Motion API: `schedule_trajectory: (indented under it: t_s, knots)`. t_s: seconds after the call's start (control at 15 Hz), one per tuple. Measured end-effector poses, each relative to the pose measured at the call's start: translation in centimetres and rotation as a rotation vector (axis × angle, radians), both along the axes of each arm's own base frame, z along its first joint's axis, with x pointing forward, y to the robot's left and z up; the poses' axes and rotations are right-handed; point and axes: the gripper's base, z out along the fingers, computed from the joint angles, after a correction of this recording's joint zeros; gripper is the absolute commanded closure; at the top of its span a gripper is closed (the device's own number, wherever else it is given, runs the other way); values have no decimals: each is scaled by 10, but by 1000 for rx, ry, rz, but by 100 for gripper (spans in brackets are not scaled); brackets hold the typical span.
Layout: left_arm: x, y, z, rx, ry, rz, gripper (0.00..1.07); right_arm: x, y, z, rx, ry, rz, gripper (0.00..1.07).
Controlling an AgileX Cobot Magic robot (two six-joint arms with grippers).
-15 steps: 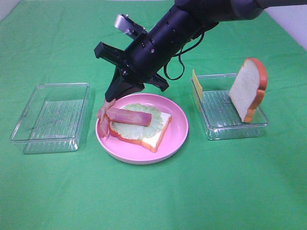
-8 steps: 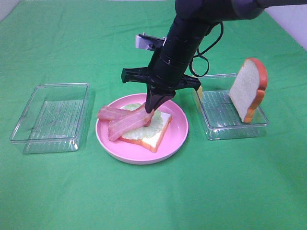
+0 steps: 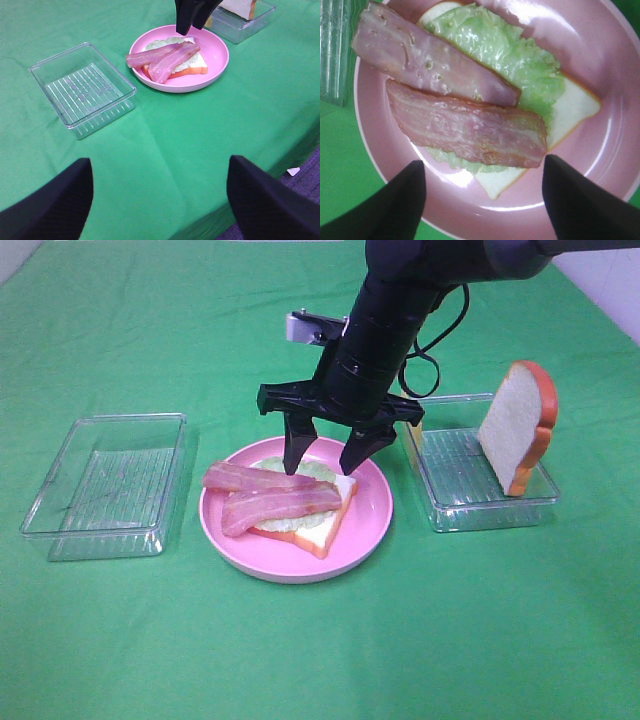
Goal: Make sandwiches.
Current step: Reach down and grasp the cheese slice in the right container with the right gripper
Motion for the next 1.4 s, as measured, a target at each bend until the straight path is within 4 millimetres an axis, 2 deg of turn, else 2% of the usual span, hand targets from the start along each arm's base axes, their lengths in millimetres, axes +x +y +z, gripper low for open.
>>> schedule_trajectory:
  t_s: [0.07,0.13,0.2,0.4,0.6,0.67,0.73,0.93,1.13,1.4]
  knots:
    - [0,0,0,0,0,0,35,-2,-6,17,-26,-43,24,41]
    - [0,0,0,0,0,0,35,-2,-6,17,-26,-43,24,41]
    - [0,0,0,0,0,0,35,-8,-14,43,-59,-89,54,41]
    - [0,0,0,0,0,0,35,-13,-27,71,-137,-168,69,42]
    - [0,0,0,0,0,0,35,2,-44,98,-195,-247,26,47]
    - [0,0,0,0,0,0,35,6,-48,101,-193,-258,12,47]
    - [0,0,0,0,0,0,35,26,-64,102,-193,-270,-44,48]
    - [0,0,0,0,0,0,35,47,-81,78,-190,-213,-94,49]
    - [0,0,0,0,0,0,35,54,-77,54,-183,-170,-78,52]
    - [0,0,0,0,0,0,35,63,-73,31,-179,-163,-83,57]
